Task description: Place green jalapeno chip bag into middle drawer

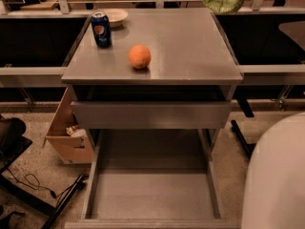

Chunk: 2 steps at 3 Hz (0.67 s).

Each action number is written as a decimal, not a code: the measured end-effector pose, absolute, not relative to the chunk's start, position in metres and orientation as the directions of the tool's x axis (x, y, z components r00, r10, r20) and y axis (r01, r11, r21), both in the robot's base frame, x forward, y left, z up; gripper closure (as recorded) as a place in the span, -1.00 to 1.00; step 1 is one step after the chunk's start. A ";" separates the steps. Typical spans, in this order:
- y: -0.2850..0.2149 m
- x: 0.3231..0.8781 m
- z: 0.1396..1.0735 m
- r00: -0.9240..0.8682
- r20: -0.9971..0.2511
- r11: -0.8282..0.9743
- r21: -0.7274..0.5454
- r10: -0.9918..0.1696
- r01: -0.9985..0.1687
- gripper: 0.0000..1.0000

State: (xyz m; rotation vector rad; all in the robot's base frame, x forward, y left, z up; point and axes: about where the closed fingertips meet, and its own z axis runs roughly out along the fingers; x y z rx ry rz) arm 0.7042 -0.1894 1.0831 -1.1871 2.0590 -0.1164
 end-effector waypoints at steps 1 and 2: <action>-0.199 0.668 1.078 -0.350 -0.539 0.595 -0.389 -0.766 -0.704 1.00; -0.205 0.596 1.094 -0.405 -0.555 0.646 -0.352 -0.727 -0.678 1.00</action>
Offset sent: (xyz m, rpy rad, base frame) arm -0.2330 0.0126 -0.1980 -0.0793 0.5501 -0.1323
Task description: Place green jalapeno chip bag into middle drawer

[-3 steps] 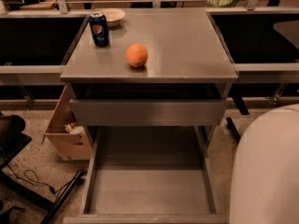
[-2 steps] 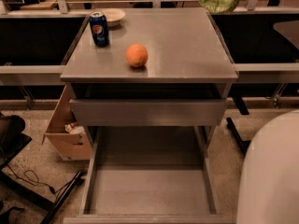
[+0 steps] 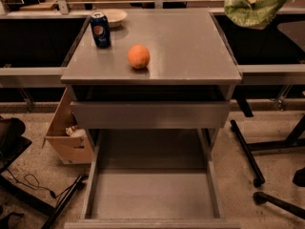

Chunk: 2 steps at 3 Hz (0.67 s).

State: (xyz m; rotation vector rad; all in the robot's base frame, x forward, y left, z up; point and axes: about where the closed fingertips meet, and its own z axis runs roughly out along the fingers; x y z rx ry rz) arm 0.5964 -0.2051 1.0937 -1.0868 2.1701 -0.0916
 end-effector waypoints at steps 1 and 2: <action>-0.197 0.538 1.074 -0.432 -0.566 0.660 -0.289 -0.702 -0.694 1.00; -0.178 0.507 1.032 -0.430 -0.605 0.658 -0.217 -0.670 -0.721 1.00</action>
Offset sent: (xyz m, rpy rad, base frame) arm -0.1267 0.0486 -0.2851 0.1734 0.3685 0.0317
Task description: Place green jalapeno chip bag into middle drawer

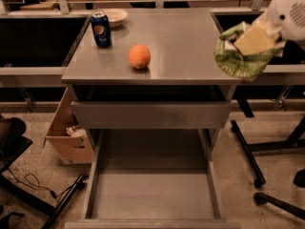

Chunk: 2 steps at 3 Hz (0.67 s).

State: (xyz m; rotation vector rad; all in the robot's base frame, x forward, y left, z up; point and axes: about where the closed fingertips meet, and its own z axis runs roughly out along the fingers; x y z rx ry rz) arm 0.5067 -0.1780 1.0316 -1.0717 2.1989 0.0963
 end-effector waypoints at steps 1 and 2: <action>-0.181 0.505 0.934 -0.474 -0.621 0.692 -0.161 -0.625 -0.703 1.00; -0.181 0.504 0.934 -0.473 -0.619 0.691 -0.161 -0.626 -0.704 1.00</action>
Offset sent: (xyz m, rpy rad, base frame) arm -0.0012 -0.0035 -0.0547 0.0468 0.0130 -0.0166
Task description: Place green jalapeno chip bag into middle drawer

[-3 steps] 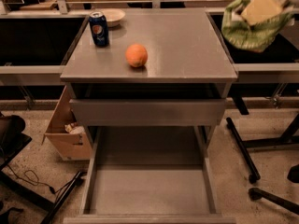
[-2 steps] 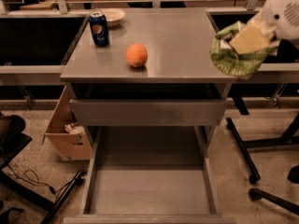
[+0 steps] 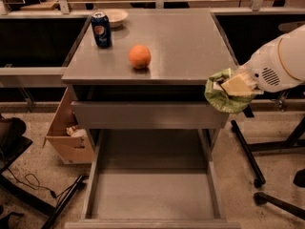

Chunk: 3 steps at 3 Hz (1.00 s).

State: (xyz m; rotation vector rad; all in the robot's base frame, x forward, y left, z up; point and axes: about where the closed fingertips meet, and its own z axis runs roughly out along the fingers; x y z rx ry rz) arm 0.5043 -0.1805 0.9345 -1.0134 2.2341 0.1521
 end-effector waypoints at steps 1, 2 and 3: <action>-0.167 0.508 0.909 -0.484 -0.599 0.677 -0.138 -0.638 -0.723 1.00; -0.148 0.514 0.837 -0.506 -0.602 0.662 -0.050 -0.617 -0.748 1.00; -0.133 0.525 0.749 -0.547 -0.622 0.666 0.053 -0.561 -0.744 1.00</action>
Offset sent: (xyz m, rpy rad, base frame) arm 0.0254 0.0532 -0.2003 0.1464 0.1746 0.0695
